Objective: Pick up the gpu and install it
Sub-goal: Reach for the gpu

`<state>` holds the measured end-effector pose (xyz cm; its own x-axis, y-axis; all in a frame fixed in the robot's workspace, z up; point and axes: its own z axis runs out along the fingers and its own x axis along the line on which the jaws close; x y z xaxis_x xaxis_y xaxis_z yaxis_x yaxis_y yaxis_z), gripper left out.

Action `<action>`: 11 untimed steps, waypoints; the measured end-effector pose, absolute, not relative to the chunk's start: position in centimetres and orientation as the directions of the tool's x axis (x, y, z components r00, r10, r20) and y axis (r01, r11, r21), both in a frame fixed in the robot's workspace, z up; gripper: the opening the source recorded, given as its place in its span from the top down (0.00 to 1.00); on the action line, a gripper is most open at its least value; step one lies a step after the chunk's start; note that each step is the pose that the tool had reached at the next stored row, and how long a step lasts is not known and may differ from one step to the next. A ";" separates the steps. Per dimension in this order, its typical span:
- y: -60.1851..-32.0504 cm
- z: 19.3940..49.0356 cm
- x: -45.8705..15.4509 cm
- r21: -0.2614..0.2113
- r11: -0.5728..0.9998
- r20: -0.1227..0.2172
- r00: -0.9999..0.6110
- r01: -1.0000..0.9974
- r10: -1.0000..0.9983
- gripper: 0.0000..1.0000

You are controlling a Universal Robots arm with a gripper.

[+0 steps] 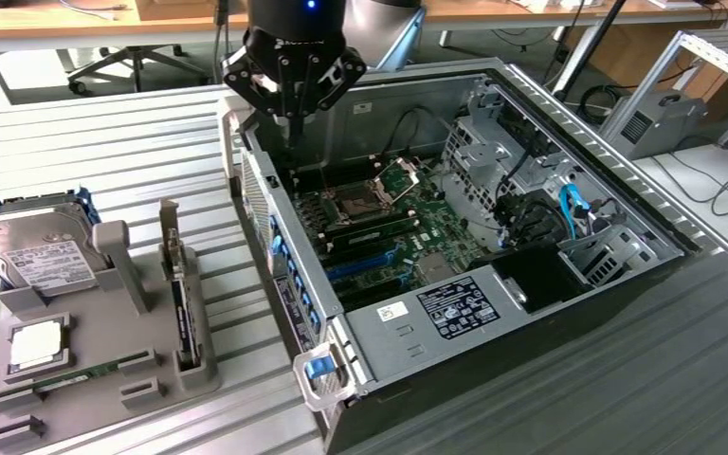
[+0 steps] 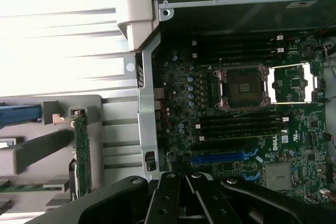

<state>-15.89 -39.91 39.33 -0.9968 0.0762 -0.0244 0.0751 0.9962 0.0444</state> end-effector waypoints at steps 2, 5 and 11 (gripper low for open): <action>-39.9 39.3 -15.9 0.044 0.996 -0.024 -0.997 0.075 0.076 0.89; -39.9 39.3 -16.0 0.044 0.996 -0.024 -0.997 0.075 0.076 0.89; -39.9 39.3 -16.1 0.044 0.996 -0.024 -0.997 0.075 0.076 0.89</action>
